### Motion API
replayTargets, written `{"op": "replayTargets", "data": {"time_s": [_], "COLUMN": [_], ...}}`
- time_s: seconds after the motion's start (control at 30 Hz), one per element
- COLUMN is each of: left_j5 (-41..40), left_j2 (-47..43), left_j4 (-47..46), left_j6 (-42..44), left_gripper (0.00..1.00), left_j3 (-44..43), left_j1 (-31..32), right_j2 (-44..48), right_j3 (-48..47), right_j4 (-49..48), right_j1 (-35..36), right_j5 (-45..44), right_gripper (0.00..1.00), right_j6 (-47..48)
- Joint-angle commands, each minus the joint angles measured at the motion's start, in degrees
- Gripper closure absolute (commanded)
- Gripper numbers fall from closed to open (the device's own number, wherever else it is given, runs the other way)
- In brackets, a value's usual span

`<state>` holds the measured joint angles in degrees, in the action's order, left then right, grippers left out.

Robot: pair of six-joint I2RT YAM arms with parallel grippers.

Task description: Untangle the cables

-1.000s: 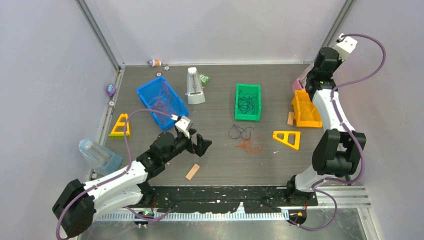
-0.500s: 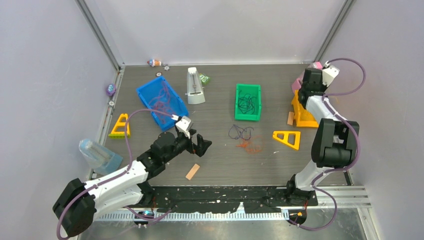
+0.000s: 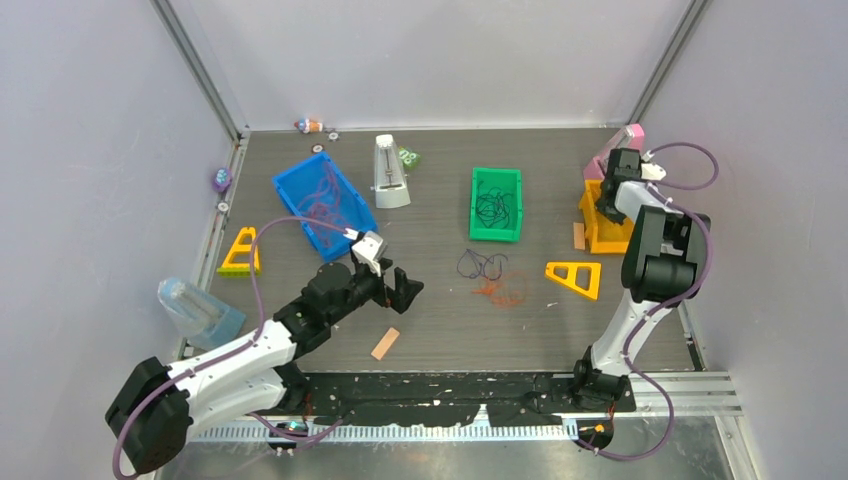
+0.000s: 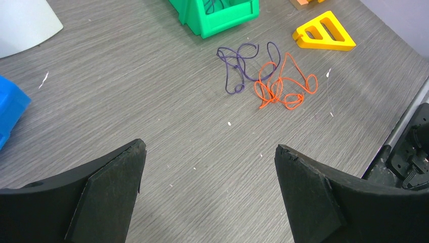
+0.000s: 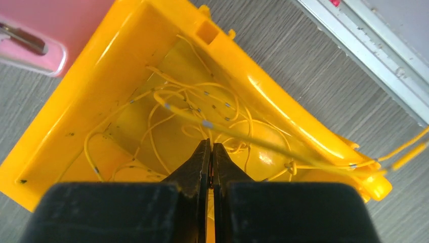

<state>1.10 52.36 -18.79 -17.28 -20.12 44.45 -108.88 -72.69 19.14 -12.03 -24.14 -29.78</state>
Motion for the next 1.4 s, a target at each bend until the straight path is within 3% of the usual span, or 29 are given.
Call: {"op": "replayTargets", "data": {"time_s": [0.0, 0.13, 0.2, 0.23, 0.3, 0.5, 0.63, 0.77, 0.9, 1.0, 1.17, 1.37], "left_j5": [0.49, 1.0, 0.85, 0.83, 1.09, 1.57, 1.63, 1.37, 1.27, 1.14, 0.94, 1.25], "left_j2": [0.53, 0.68, 0.61, 0.56, 0.69, 1.25, 1.26, 1.09, 0.54, -0.12, -0.38, -1.88], "left_j4": [-0.42, -0.3, -0.22, -0.28, -0.43, -0.6, -0.55, -0.2, 0.2, 0.37, 0.55, 1.5], "left_j6": [1.29, 1.2, 1.2, 1.24, 1.08, 0.95, 0.91, 1.12, 1.19, 1.24, 1.28, 1.46], "left_gripper": [0.01, 0.01, 0.01, 0.01, 0.01, 0.01, 0.01, 0.0, 0.01, 0.0, 0.0, 0.0], "left_j3": [-3.25, -3.51, -3.51, -3.52, -3.48, -3.74, -3.8, -3.96, -3.98, -3.87, -3.94, -4.0], "left_j1": [-0.15, -0.15, -0.15, -0.15, -0.15, -0.15, -0.15, -0.15, -0.15, -0.15, -0.15, -0.15], "right_j2": [0.22, -0.86, 0.6, 1.3, 3.9, 10.74, 14.43, 16.67, 19.86, 22.7, 26.11, 27.23], "right_j3": [-2.51, -3.76, -3.85, -3.36, -2.69, -2.4, -3.4, -4.45, -4.45, -2.13, 4.76, 10.98], "right_j4": [0.72, 2.63, 3.95, 4.32, 4.88, 6.05, 7.44, 9.16, 11.08, 11.42, 9.09, 6.88], "right_j1": [-2.01, -3.56, -3.62, -3.62, -3.65, -3.32, -2.41, -2.36, -2.69, -4.53, -8.58, -8.71], "right_j5": [6.79, 8.92, 6.89, 6.02, 4.06, 1.27, 1.23, 1.1, -3.38, -4.72, -4.55, -6.37], "right_gripper": [0.95, 0.93, 0.74, 0.6, 0.5, 0.45, 0.34, 0.31, 0.06, 0.03, 0.17, 0.18], "right_j6": [-5.78, -6.49, -6.18, -6.06, -5.99, -3.62, -2.54, -2.13, -0.92, -1.36, -3.23, 1.93]}}
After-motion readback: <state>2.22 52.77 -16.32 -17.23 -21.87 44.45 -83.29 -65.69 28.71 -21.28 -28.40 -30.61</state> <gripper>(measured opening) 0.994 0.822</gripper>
